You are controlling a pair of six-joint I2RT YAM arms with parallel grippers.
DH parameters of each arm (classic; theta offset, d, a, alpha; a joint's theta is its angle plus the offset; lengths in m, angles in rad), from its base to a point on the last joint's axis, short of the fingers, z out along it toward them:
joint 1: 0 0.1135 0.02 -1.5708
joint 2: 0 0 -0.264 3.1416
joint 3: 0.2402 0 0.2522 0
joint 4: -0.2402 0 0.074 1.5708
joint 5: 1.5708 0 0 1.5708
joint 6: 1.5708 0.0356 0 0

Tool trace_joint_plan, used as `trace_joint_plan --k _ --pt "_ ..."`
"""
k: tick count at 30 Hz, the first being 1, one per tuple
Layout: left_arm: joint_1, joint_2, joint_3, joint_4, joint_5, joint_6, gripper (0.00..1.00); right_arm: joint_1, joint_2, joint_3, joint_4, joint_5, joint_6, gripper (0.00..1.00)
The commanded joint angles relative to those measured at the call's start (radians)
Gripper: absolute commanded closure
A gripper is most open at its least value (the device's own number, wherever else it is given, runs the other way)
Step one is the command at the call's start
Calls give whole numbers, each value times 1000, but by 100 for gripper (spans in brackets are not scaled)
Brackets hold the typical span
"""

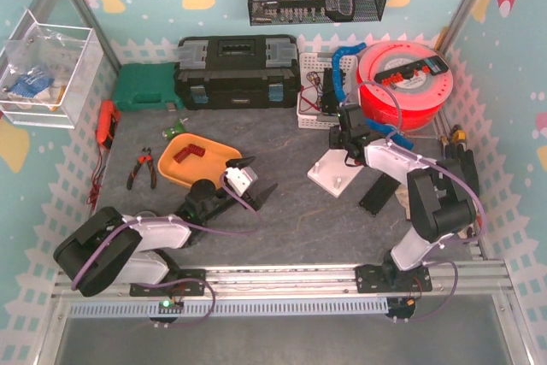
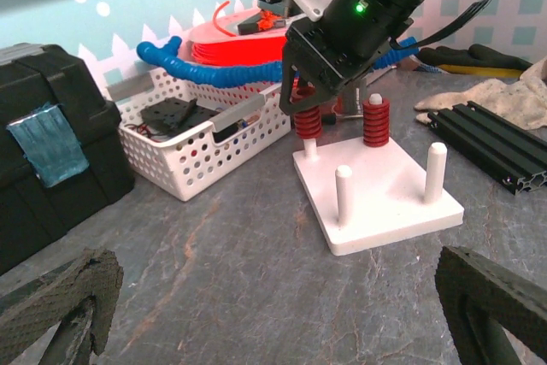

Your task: Install the large spring

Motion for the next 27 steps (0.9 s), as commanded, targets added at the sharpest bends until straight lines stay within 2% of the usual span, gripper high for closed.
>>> trace_joint_plan --k 1,5,10,14,19,24,27 --pt "-3 -19 22 -14 -6 3 1 -7 26 23 17 1 -5 70" --pt "-3 -27 20 -22 -32 12 1 -7 31 23 14 3 -2 64" --pt "-3 -38 18 -31 -44 12 1 -7 -8 43 -25 5 1 50" --pt "-3 -57 27 -57 -81 4 1 -5 -94 42 -76 -18 0 42" --pt "-3 -95 33 -107 -167 -46 1 -2 -251 -4 -104 -137 -5 28" --pt "-3 -168 127 -336 -373 -201 1 16 -407 -91 -84 -213 11 11" --pt "1 -202 196 -474 -475 -299 1 29 -481 -171 -29 -242 35 6"
